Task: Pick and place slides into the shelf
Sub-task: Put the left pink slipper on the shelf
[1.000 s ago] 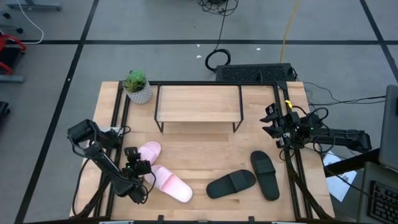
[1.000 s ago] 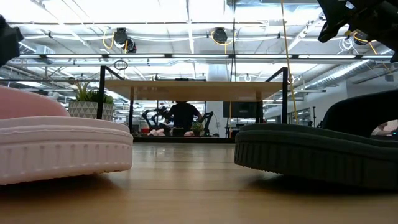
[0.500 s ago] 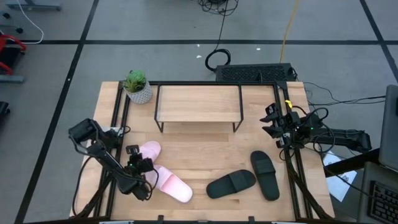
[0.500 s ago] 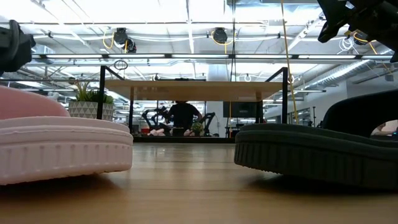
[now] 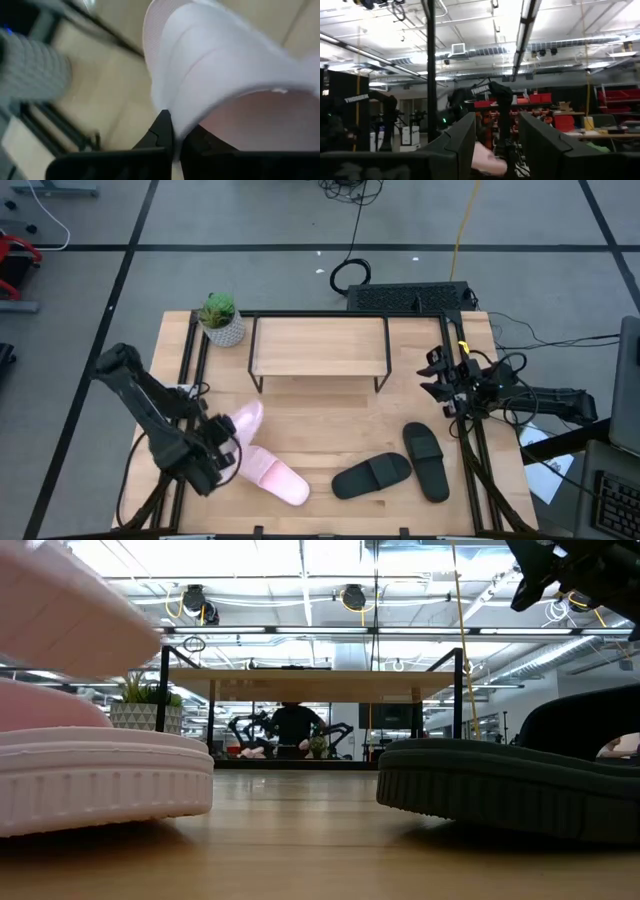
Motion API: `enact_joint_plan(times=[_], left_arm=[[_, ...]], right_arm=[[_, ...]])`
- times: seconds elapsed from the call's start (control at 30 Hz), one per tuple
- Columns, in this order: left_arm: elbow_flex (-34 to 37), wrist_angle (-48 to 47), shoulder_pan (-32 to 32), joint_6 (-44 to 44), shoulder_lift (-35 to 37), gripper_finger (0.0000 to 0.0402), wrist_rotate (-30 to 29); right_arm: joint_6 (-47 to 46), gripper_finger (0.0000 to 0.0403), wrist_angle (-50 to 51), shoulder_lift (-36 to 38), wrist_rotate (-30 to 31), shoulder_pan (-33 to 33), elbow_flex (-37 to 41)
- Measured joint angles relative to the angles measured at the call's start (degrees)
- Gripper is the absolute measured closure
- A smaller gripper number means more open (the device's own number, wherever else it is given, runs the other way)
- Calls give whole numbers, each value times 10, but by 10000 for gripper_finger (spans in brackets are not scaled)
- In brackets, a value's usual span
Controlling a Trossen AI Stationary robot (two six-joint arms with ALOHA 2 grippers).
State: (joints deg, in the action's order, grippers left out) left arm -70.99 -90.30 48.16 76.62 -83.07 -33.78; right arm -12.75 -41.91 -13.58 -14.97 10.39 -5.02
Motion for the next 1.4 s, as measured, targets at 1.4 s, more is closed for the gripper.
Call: enact_joint_plan(times=[1.4], left_arm=[[-617,-7,-565,-561,-178,402,-143]], right_arm=[[4,261,23,-1,152,0,0]])
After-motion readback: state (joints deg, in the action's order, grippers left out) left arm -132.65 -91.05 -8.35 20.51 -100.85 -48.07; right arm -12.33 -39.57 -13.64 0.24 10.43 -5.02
